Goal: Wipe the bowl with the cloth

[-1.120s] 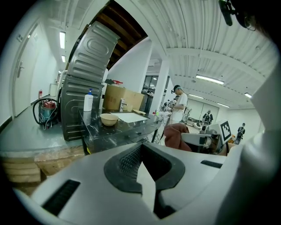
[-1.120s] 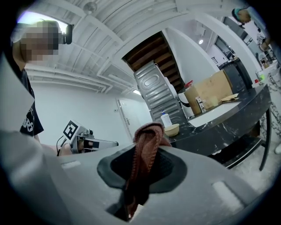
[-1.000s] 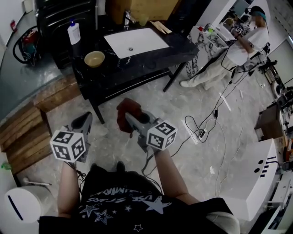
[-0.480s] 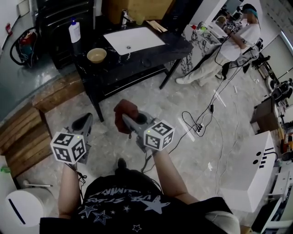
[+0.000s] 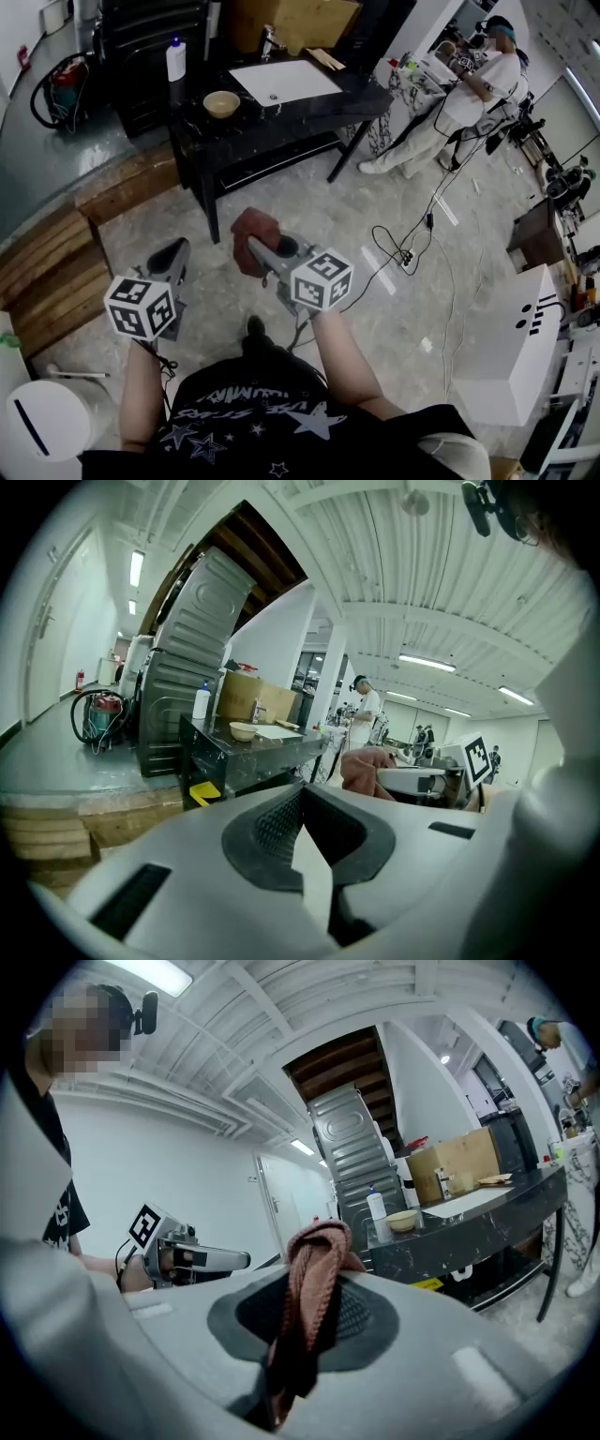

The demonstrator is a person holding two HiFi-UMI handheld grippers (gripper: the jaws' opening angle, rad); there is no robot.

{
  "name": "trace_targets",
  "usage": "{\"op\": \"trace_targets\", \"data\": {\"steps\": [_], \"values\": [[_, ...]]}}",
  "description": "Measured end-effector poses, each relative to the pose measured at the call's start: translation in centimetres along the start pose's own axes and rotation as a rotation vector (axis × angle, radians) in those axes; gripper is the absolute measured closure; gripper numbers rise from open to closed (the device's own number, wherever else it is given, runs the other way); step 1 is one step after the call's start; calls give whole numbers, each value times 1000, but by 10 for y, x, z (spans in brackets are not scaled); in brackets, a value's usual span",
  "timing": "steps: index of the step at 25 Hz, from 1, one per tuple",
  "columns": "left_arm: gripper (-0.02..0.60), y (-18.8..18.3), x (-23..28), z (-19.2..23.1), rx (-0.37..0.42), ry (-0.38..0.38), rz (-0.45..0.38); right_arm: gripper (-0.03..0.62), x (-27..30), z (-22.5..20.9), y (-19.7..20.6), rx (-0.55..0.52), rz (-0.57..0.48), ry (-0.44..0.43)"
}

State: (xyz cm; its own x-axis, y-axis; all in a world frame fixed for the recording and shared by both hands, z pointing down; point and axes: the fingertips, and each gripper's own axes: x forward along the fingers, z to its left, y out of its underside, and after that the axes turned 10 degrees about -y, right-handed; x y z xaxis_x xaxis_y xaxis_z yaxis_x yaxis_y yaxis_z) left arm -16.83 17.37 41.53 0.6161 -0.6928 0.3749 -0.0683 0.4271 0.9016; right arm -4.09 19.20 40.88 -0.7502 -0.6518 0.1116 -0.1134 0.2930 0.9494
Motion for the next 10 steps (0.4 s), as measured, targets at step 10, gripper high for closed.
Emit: {"op": "trace_targets", "data": {"steps": [10], "values": [[572, 41, -84, -1, -5, 39, 14, 525, -11, 87, 34, 10, 20, 40]]}}
